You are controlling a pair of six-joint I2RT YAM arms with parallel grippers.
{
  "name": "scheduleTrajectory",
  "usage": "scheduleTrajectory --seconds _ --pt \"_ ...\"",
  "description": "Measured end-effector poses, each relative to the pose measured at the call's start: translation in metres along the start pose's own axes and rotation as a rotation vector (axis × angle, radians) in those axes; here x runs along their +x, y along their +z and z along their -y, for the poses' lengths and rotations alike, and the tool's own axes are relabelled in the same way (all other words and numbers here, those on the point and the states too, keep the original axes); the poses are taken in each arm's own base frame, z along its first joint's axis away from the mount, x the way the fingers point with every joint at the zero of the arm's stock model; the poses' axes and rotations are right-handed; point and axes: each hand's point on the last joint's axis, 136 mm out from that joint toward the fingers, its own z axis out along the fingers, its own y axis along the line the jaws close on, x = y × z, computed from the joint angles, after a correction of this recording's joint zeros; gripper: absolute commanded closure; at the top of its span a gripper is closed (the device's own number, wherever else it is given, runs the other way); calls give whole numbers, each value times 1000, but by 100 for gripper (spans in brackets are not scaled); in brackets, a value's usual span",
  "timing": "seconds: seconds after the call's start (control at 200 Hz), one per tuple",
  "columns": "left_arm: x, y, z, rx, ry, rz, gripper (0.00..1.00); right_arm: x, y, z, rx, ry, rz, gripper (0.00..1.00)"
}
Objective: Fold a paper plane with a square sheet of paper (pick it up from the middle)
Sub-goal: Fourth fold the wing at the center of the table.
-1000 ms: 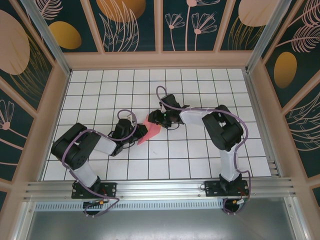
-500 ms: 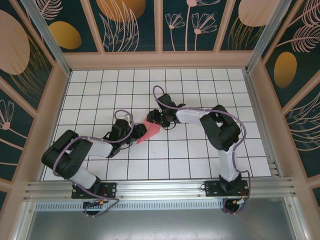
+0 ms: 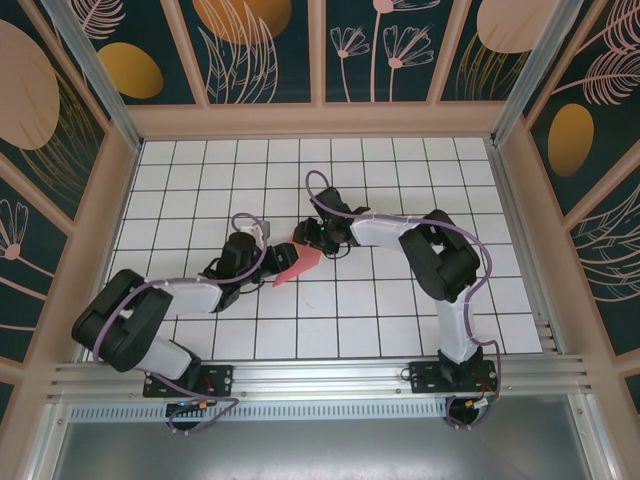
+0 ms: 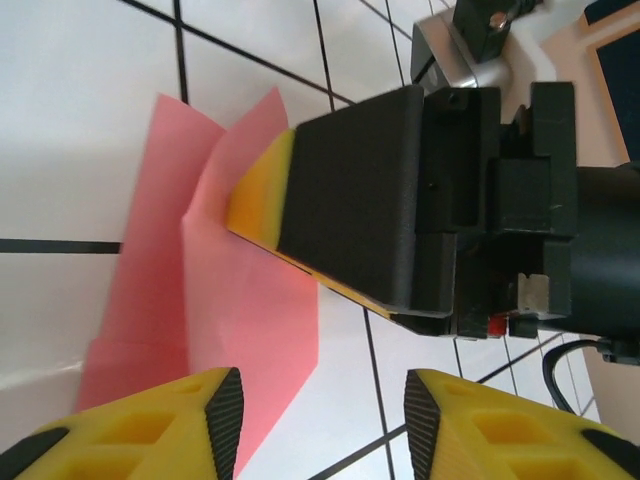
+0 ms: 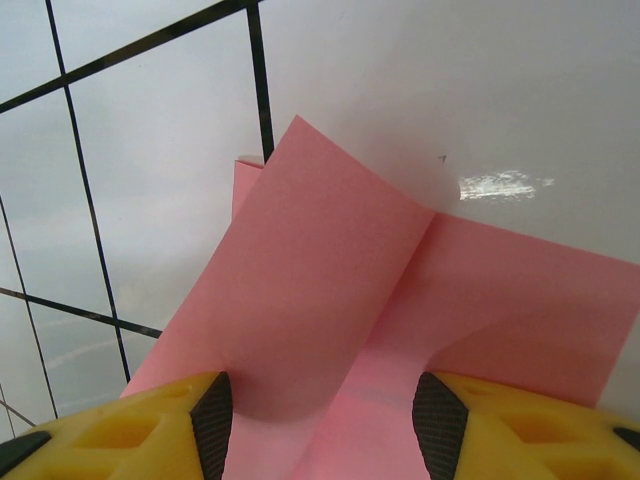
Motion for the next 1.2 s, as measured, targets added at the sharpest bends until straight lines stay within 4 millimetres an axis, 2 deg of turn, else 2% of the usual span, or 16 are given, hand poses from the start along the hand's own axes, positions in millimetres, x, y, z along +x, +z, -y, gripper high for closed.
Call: scheduleTrajectory --seconds 0.195,0.495,1.201 --pt "11 9 -7 -15 -18 -63 60 0 0 0 0 5 1 44" --pt "6 11 -19 -97 -2 -50 67 -1 0 2 8 9 5 47" --pt "4 23 -40 -202 9 -56 73 -1 1 6 21 10 11 51"
